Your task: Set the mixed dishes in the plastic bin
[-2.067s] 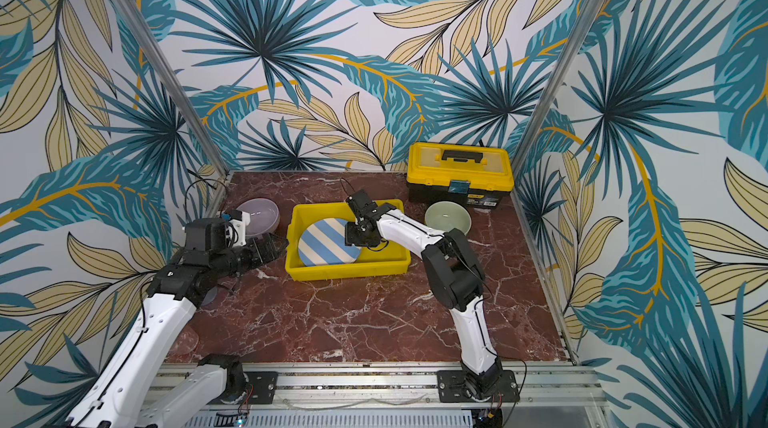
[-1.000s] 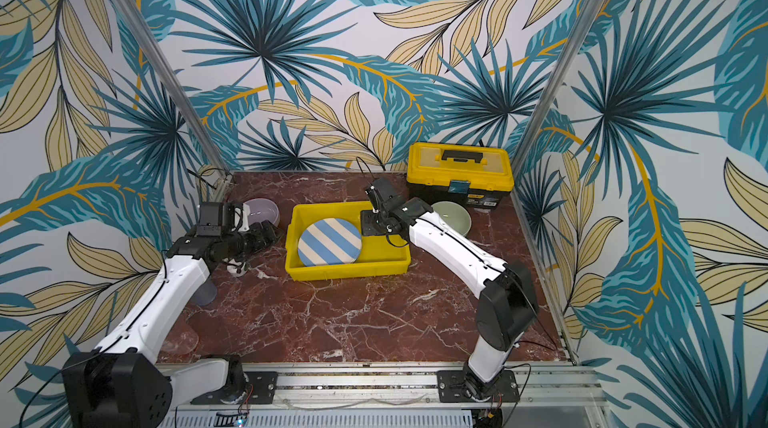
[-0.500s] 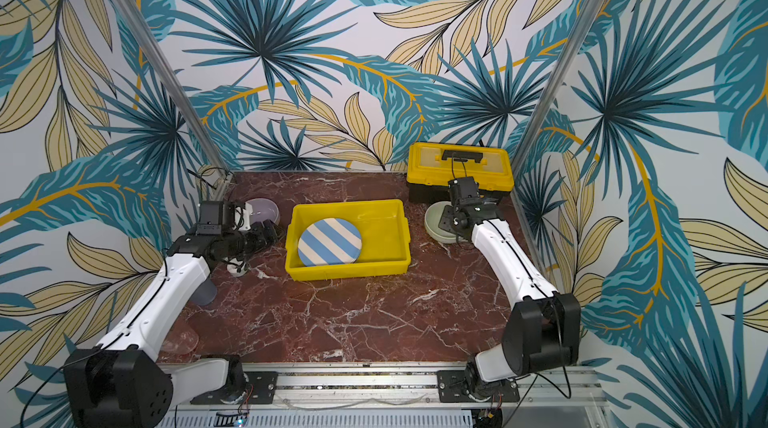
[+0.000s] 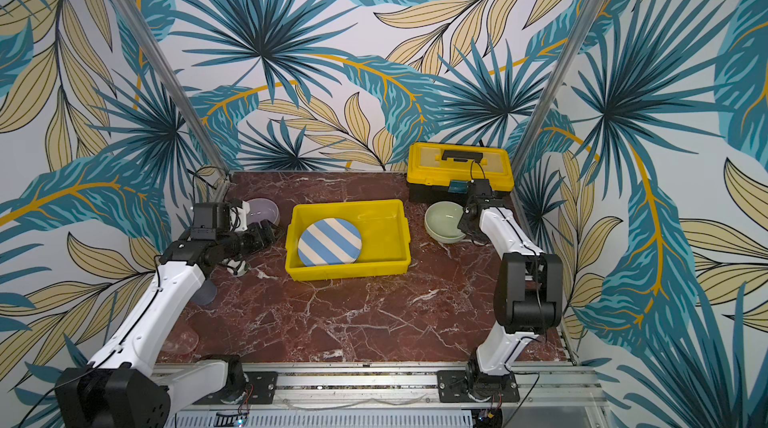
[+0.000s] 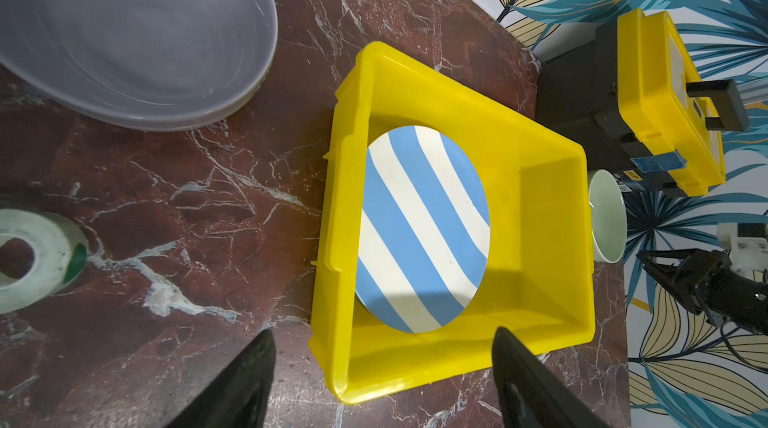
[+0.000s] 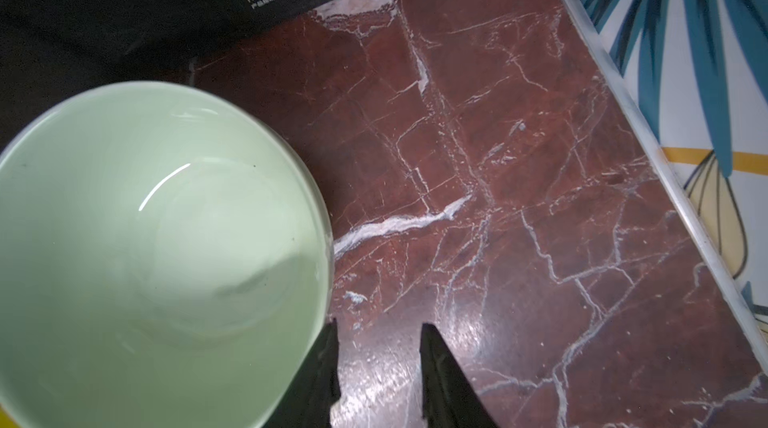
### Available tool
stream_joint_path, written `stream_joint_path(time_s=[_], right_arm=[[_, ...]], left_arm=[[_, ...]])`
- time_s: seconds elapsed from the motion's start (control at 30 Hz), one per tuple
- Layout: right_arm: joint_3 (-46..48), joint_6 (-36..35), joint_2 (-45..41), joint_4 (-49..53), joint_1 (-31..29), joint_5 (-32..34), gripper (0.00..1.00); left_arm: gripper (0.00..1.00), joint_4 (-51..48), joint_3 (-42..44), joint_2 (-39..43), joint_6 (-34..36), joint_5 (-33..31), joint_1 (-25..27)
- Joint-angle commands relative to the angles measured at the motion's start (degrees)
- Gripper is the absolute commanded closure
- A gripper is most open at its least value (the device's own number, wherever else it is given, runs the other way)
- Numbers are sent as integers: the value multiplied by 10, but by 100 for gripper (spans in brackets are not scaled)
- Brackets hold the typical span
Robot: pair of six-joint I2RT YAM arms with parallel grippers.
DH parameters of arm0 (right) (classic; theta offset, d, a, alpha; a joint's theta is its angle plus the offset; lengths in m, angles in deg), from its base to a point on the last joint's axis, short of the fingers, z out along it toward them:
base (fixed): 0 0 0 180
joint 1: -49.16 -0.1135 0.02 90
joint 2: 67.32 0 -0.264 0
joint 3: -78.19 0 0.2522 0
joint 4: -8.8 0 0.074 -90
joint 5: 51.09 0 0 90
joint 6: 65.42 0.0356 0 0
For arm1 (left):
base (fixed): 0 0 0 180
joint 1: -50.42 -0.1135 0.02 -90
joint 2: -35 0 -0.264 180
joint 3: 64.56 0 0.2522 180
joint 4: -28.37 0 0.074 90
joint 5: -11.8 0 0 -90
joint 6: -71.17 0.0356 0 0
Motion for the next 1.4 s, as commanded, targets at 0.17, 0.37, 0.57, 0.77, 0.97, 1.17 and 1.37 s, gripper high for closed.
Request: stream_joint_path(time_s=[0.17, 0.37, 0.57, 0.77, 0.97, 1.17, 1.37], right_arm=[[-30, -5, 49, -40, 7, -48, 65], [-40, -2, 76, -44, 8, -63, 66], [-44, 7, 98, -38, 10, -63, 66], [-38, 10, 102, -42, 11, -81, 70], [-26, 9, 102, -51, 13, -90, 74], [-22, 10, 100, -53, 14, -96, 83], [-13, 10, 80, -49, 14, -106, 92]], left_arm=[[18, 1, 17, 27, 9, 1, -7], [18, 1, 22, 36, 10, -6, -8], [18, -5, 21, 42, 12, -8, -8], [18, -8, 23, 44, 14, -11, -9], [18, -8, 27, 44, 13, -9, -9], [18, -9, 27, 48, 11, -8, -10], [18, -11, 28, 51, 11, -8, -10]])
